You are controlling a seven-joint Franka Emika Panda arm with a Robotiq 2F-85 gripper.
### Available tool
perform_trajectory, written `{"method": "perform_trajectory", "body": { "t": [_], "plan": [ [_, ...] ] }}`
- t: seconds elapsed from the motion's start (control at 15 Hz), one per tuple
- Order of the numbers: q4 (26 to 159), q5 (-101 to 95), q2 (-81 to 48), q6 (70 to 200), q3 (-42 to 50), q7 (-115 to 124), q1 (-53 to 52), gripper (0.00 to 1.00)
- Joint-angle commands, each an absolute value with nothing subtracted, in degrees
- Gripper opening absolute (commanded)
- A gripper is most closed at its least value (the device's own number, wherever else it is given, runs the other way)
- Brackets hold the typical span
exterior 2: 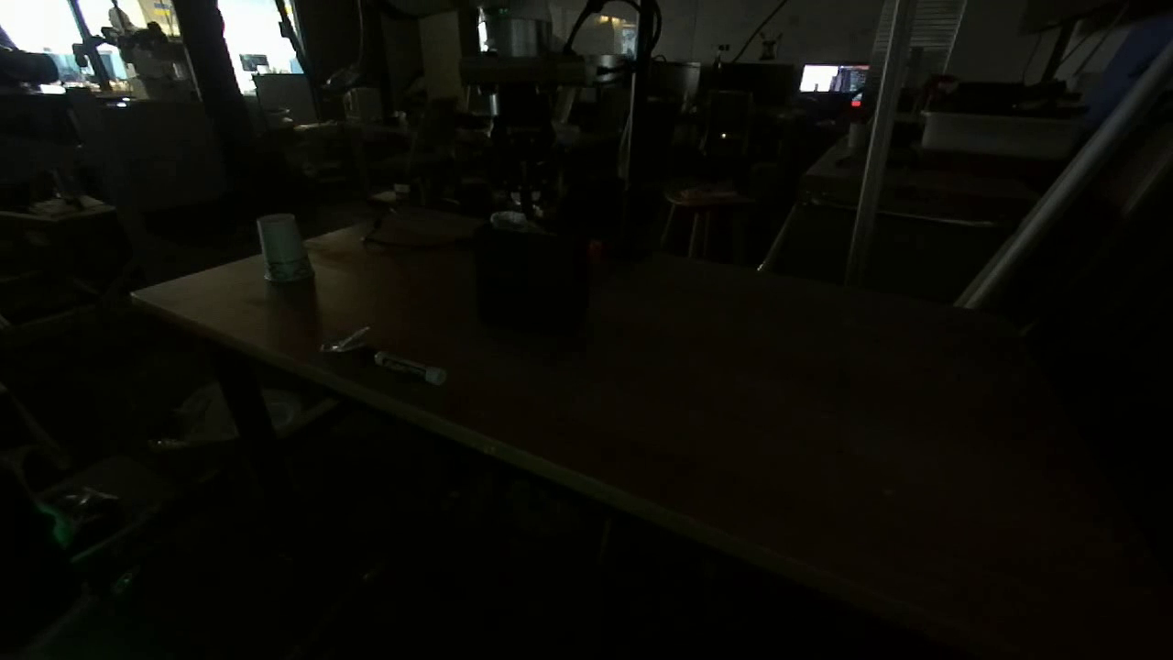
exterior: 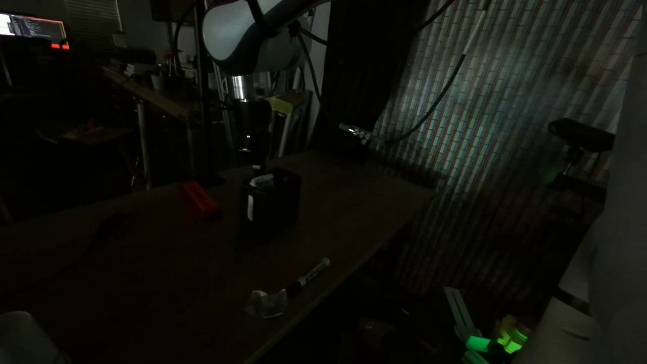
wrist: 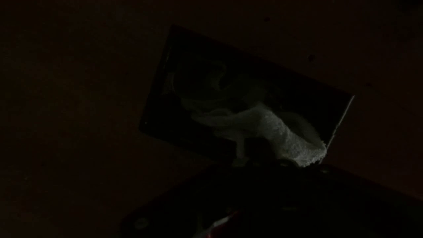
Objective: Put the white towel in the black basket.
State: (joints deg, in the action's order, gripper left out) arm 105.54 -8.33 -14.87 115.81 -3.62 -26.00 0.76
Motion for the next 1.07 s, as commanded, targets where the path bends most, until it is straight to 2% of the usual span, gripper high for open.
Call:
{"method": "perform_trajectory", "body": {
  "t": [0.0, 1.0],
  "plan": [
    [106.45, -7.27, -13.62, 114.41, -3.83, -26.39, 0.59, 0.00],
    [107.52, -4.39, -18.10, 115.77, -3.66, -26.02, 1.63, 0.00]
  ]
}}
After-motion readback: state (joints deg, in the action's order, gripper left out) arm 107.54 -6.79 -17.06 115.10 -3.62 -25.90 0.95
